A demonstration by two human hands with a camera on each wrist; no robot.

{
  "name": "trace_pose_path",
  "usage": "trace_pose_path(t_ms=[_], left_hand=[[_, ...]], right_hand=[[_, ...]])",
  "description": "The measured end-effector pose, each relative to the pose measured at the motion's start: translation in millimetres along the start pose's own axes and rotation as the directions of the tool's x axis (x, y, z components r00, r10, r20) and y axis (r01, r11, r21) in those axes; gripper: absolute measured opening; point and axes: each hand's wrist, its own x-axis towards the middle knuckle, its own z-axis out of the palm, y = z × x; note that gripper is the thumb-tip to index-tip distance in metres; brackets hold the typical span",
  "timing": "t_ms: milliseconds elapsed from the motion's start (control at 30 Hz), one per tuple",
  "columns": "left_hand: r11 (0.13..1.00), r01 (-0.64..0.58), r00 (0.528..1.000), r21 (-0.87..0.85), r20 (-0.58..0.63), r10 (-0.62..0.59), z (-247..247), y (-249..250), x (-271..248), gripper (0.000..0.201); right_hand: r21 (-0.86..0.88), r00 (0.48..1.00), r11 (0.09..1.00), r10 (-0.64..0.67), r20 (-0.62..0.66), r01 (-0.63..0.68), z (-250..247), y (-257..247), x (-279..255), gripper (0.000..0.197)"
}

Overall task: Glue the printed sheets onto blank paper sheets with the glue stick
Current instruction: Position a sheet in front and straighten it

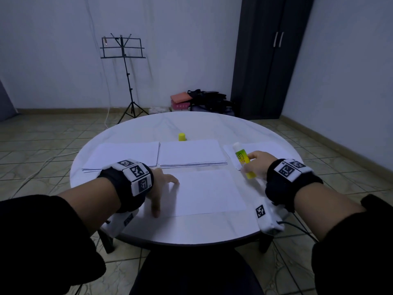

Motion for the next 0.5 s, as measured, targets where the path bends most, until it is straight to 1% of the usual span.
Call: trace_pose_path(t_ms=[200,333,400,467,500], left_hand=[[1.000,0.008,0.999,-0.023,-0.034,-0.009,6,-3,-2,0.107],[0.997,0.004,0.999,-0.072,-0.038,-0.007,9,-6,-4,0.105],[0.996,-0.004,0.999,-0.088,-0.047,0.000,12,-6,-5,0.104],[0.994,-0.012,0.998,-0.112,-0.058,0.006,14,-7,-5,0.102],[0.991,-0.015,0.998,-0.131,-0.060,0.008,15,-8,-5,0.101]], right_hand=[[-0.141,0.990,0.980,0.139,-0.027,-0.141,4,-2,6,0.034],[-0.206,0.987,0.966,0.151,-0.048,-0.157,6,-3,5,0.043],[-0.248,0.983,0.951,0.177,-0.054,-0.185,7,-2,1,0.045],[-0.319,0.979,0.926,0.203,-0.027,-0.201,5,-4,-5,0.039],[-0.364,0.977,0.910,0.214,-0.002,-0.200,5,-5,-10,0.032]])
